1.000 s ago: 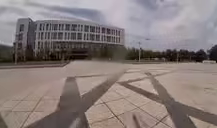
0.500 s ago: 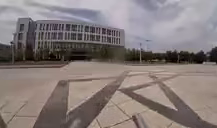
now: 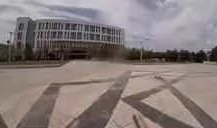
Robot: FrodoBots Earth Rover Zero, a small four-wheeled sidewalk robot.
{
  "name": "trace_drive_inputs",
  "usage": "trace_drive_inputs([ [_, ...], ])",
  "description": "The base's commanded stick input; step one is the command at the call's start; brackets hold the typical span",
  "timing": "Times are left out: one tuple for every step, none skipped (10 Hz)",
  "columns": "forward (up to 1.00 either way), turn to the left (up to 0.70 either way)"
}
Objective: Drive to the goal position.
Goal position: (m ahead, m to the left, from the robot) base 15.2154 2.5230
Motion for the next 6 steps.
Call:
trace_drive_inputs([
  [1.0,0.11],
  [1.0,0.0],
  [1.0,0.0],
  [1.0,0.0],
  [1.0,0.0],
  [1.0,0.0],
])
